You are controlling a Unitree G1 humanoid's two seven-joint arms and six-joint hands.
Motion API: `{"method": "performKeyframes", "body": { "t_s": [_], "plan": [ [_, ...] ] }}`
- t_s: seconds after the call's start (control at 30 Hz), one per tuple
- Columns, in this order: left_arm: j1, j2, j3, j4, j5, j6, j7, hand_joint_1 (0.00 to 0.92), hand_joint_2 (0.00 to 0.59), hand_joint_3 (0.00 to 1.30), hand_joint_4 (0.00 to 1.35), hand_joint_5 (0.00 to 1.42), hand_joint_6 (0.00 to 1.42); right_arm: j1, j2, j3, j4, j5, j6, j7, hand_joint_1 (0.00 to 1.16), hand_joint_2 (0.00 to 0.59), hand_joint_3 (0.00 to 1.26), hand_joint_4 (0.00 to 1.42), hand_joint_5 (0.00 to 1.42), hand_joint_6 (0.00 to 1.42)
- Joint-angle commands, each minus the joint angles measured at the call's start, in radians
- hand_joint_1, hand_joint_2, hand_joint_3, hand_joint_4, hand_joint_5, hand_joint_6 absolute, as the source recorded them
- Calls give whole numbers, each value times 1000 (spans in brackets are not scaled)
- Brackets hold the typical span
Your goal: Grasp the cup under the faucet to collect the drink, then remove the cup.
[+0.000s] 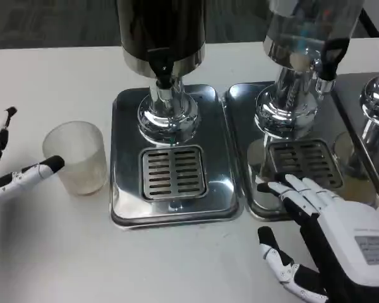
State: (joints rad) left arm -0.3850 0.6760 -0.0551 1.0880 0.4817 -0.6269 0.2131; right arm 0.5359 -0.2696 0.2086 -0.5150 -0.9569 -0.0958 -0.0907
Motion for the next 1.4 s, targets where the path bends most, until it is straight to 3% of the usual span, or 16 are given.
{"method": "performKeyframes", "body": {
  "t_s": [0.03, 0.27, 0.73, 1.1, 1.4],
  "plan": [
    [-44, 7, -46, 42, 16, -31, 27, 48, 0, 0, 0, 87, 219, 9, 7, 1, -16, -9, 6, -13, 382, 461, 244, 119, 119, 170],
    [-72, 3, -83, 80, 5, -47, 47, 1, 0, 0, 0, 88, 215, 27, 20, 2, -21, -20, 10, -17, 382, 461, 249, 125, 120, 174],
    [-89, -1, -103, 104, 3, -90, 61, 0, 0, 0, 0, 69, 191, 35, 38, 12, -18, -35, 15, -16, 382, 461, 250, 129, 132, 180],
    [-110, 20, -179, 112, 66, -64, 79, 0, 0, 0, 0, 41, 139, 31, 43, 12, -11, -32, 15, -18, 387, 468, 258, 141, 143, 181],
    [-106, 6, -176, 125, 62, -51, 113, 0, 0, 0, 0, 44, 144, 29, 41, 9, -6, -19, 15, -12, 391, 470, 259, 142, 144, 181]
  ]
}}
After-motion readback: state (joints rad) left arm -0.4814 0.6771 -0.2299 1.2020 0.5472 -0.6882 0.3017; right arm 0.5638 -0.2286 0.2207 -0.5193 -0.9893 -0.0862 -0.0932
